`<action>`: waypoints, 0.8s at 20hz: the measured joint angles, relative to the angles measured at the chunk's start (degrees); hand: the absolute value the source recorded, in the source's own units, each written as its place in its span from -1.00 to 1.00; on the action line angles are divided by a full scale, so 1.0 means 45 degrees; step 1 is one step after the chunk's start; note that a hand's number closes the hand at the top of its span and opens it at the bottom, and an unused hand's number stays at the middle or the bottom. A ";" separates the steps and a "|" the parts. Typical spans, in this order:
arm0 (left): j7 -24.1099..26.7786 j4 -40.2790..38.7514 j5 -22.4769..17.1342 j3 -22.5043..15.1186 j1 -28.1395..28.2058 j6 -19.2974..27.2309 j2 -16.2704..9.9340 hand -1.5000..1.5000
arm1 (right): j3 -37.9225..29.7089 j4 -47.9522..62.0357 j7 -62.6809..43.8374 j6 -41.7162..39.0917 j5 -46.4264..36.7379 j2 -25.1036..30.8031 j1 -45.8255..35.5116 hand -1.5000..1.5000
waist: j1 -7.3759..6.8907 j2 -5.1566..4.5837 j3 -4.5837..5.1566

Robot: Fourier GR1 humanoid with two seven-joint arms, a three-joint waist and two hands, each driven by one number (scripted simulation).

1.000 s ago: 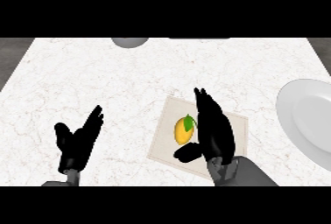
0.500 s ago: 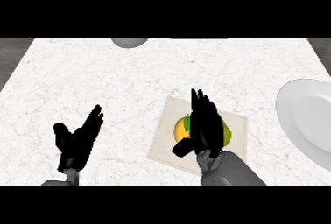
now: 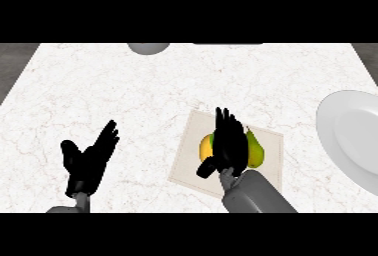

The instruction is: Pick the lemon from the placemat and place it in the plate

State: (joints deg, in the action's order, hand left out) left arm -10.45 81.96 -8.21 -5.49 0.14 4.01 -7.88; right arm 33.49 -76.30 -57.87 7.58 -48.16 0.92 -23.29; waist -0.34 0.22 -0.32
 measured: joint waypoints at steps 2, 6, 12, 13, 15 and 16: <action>-0.0138 0.0073 0.0072 0.0015 -0.0021 -0.0001 0.0055 0.00 | -0.0149 0.0272 0.0056 -0.0060 0.0119 -0.0074 -0.0077 1.00 | 0.0001 -0.0003 0.0004; -0.0390 0.0514 0.0285 -0.0151 0.0212 0.0182 0.0220 0.00 | -0.0180 0.0891 0.0439 -0.0666 0.0117 -0.0137 -0.0343 1.00 | -0.0006 0.0001 0.0022; -0.0199 0.0296 0.0250 0.0142 0.0218 -0.0104 0.0203 0.00 | -0.0132 0.1411 0.0984 -0.0598 -0.0601 -0.0141 -0.0513 1.00 | 0.0019 0.0044 0.0036; -0.0248 0.0396 0.0379 0.0015 0.0259 0.0028 0.0347 0.00 | -0.0133 0.1418 0.1020 -0.0584 -0.0711 -0.0144 -0.0499 1.00 | 0.0022 0.0050 0.0036; -0.0310 0.0364 0.0254 0.0198 0.0228 -0.0228 0.0177 0.00 | -0.0006 0.1349 0.1161 -0.0351 -0.1165 -0.0106 -0.0287 1.00 | 0.0030 0.0063 0.0039; -0.0266 0.0346 0.0368 0.0143 0.0236 -0.0134 0.0266 0.00 | -0.0022 0.1225 0.1177 -0.0286 -0.1406 -0.0079 -0.0309 1.00 | 0.0038 0.0052 0.0033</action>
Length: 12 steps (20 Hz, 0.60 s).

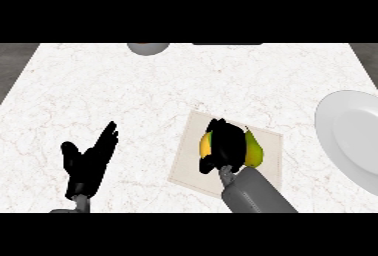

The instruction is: Pick the lemon from the placemat and place it in the plate

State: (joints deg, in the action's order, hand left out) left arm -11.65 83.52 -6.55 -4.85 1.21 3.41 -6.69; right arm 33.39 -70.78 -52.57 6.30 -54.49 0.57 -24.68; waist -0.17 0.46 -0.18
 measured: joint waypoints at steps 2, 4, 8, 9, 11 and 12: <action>-0.0024 -0.0091 -0.0057 0.0114 -0.0039 -0.0081 -0.0068 0.00 | -0.0042 -0.0364 0.0173 0.0469 -0.0459 0.0130 -0.0137 1.00 | 0.0031 -0.0013 -0.0011; -0.0065 -0.0096 -0.0111 0.0191 -0.0041 -0.0129 -0.0094 0.00 | -0.0042 -0.0943 0.0118 0.1049 -0.1009 0.0269 0.0025 1.00 | 0.0063 -0.0010 -0.0018; -0.0079 -0.0035 -0.0002 0.0157 -0.0107 -0.0039 0.0014 0.00 | -0.0047 -0.1254 -0.0639 0.2248 -0.2294 0.0069 0.0270 1.00 | 0.0054 -0.0027 -0.0012; -0.0007 -0.0004 0.0009 0.0148 -0.0041 -0.0039 0.0038 0.00 | -0.0069 -0.1506 -0.0842 0.2462 -0.2710 0.0049 0.0384 1.00 | 0.0077 -0.0023 -0.0010; 0.0105 0.0004 0.0025 0.0175 0.0047 -0.0075 0.0007 0.00 | -0.0150 -0.1978 -0.1220 0.2714 -0.3632 0.0040 0.0335 1.00 | 0.0110 -0.0009 -0.0005; 0.0094 0.0017 0.0031 0.0164 0.0069 -0.0041 0.0055 0.00 | -0.0073 -0.2323 -0.1386 0.2783 -0.4161 0.0027 0.0492 1.00 | 0.0141 0.0003 -0.0003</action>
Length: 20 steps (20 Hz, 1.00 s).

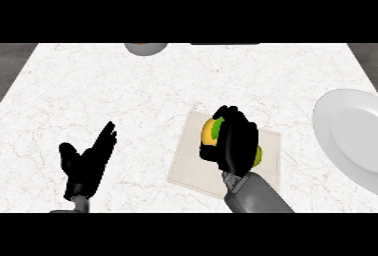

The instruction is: Pick the lemon from the placemat and place it in the plate

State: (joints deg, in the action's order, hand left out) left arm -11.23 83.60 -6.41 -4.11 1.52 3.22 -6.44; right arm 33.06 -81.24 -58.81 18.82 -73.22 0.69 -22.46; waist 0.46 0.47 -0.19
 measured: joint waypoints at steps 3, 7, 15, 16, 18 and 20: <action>-0.0106 0.0088 -0.0060 0.0064 0.0044 -0.0023 -0.0028 0.00 | -0.0228 -0.0879 -0.0243 0.0231 -0.1187 0.0014 0.0283 1.00 | 0.0041 0.0005 0.0006; -0.0154 0.0133 -0.0126 0.0150 0.0096 -0.0094 -0.0098 0.00 | -0.0919 -0.2099 -0.0456 0.0801 -0.2200 -0.0030 0.0758 1.00 | 0.0080 0.0000 0.0006; -0.0281 0.0288 0.0043 0.0050 0.0138 0.0026 -0.0014 0.00 | -0.3180 -0.4535 0.0196 0.2678 -0.2374 0.0113 0.2650 1.00 | 0.0113 -0.0028 -0.0011; -0.0324 0.0274 0.0029 0.0069 0.0109 0.0012 -0.0022 0.00 | -0.3499 -0.4708 0.0358 0.3092 -0.2142 0.0219 0.2886 1.00 | 0.0097 -0.0041 -0.0010; -0.0538 0.0242 0.0042 0.0067 -0.0040 0.0019 -0.0020 0.00 | -0.4198 -0.4852 0.0750 0.3793 -0.1554 0.0691 0.3453 1.00 | 0.0065 -0.0057 -0.0008; -0.0557 0.0235 -0.0008 0.0143 -0.0058 -0.0083 -0.0089 0.00 | -0.4926 -0.4696 0.1134 0.4380 -0.0978 0.1095 0.3807 1.00 | 0.0015 -0.0068 -0.0005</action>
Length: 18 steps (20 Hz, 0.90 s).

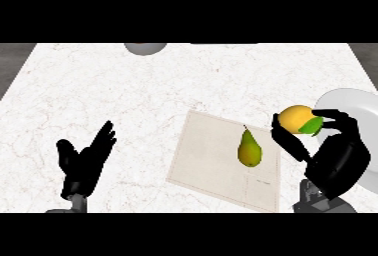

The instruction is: Pick the lemon from the placemat and place it in the plate

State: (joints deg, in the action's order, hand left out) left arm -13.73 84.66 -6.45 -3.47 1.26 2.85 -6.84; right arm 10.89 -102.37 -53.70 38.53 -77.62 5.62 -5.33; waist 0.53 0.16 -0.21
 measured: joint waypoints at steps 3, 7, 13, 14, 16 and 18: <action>0.0300 -0.0152 0.0125 -0.0082 0.0004 0.0062 0.0186 0.00 | -0.1277 0.0451 0.0674 0.0779 0.0948 0.0857 0.0292 1.00 | -0.0032 -0.0005 -0.0010; 0.0246 0.0073 0.0193 -0.0183 0.0090 0.0065 0.0247 0.00 | -0.2822 0.1786 0.1996 0.2151 0.2919 0.2086 0.0433 1.00 | -0.0101 -0.0017 -0.0010; 0.0453 -0.0219 0.0227 -0.0146 -0.0032 -0.0046 0.0316 0.00 | -0.4249 0.4452 0.4716 0.3405 0.7041 0.4180 -0.0240 1.00 | -0.0179 -0.0025 -0.0027; 0.0531 -0.0330 0.0287 -0.0145 -0.0076 -0.0013 0.0353 0.00 | -0.4407 0.4945 0.5264 0.3501 0.7760 0.4482 -0.0435 1.00 | -0.0187 -0.0019 -0.0034; 0.0600 -0.0278 0.0317 -0.0159 -0.0041 0.0008 0.0406 0.00 | -0.4732 0.6009 0.6512 0.3723 0.9115 0.4913 -0.0687 1.00 | -0.0216 -0.0018 -0.0039; 0.0747 -0.0384 0.0313 -0.0109 -0.0057 -0.0065 0.0384 0.00 | -0.5162 0.7048 0.7783 0.3781 1.0379 0.5286 -0.1051 1.00 | -0.0238 -0.0019 -0.0047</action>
State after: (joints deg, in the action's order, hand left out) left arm -10.37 82.93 -5.04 -3.96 1.00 2.56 -5.11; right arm -12.33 -70.66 -18.68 55.55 -30.91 29.41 -10.06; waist -0.54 0.08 -0.43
